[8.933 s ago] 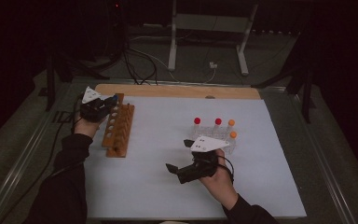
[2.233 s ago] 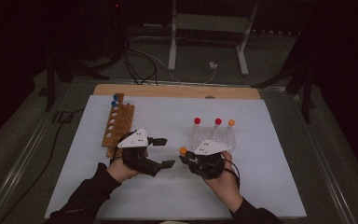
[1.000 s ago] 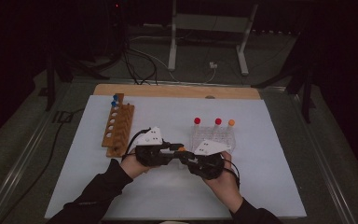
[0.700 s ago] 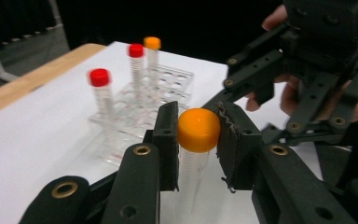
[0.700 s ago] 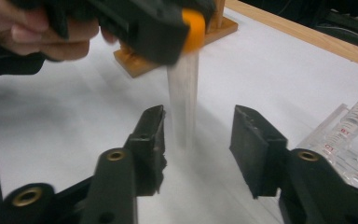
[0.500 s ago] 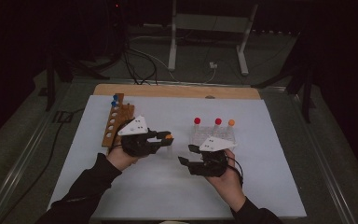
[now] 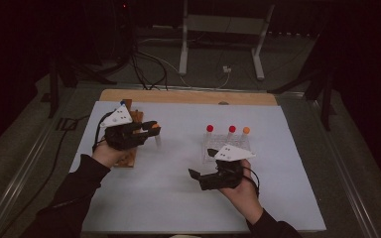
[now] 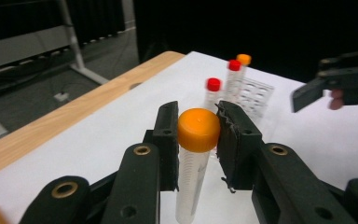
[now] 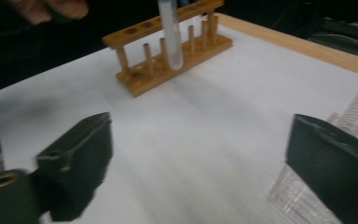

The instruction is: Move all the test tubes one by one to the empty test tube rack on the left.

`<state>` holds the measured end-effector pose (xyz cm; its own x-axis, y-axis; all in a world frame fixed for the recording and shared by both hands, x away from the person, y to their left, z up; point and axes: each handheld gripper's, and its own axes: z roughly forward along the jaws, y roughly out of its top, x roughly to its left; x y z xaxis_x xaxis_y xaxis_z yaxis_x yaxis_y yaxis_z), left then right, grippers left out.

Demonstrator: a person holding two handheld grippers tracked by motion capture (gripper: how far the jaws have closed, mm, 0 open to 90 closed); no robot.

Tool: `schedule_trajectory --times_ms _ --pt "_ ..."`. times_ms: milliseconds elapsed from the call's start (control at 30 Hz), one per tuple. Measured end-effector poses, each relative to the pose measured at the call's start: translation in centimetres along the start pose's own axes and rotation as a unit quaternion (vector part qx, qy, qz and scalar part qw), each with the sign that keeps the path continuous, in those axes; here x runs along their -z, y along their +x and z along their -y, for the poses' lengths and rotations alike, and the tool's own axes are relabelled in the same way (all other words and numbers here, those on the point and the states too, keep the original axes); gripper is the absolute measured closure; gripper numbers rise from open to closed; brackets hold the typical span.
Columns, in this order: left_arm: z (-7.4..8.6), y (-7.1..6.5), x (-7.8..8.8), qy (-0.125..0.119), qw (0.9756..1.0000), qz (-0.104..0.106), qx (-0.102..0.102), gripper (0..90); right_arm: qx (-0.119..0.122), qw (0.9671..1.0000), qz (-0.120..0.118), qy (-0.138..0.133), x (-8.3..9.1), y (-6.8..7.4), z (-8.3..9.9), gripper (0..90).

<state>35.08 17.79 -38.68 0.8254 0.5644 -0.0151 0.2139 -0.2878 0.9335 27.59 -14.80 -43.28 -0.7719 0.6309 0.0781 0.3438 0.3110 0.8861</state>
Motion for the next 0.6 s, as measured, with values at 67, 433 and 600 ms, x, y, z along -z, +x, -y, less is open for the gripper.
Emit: schedule_trajectory --times_ms 67,433,600 --pt "-0.1 0.5 0.5 -0.002 0.9999 -0.011 0.001 71.5 0.002 1.0 -0.005 -0.002 0.1 0.0 0.0 0.6" --pt "-0.3 3.6 2.7 -0.011 0.9976 -0.067 0.015 71.5 -0.002 0.9998 -0.017 -0.014 0.6 -0.3 -0.1 0.0" --pt "-0.2 4.9 3.4 -0.015 0.9956 -0.09 0.024 71.5 0.0 0.9998 -0.019 -0.011 0.5 -0.2 -0.1 0.0"
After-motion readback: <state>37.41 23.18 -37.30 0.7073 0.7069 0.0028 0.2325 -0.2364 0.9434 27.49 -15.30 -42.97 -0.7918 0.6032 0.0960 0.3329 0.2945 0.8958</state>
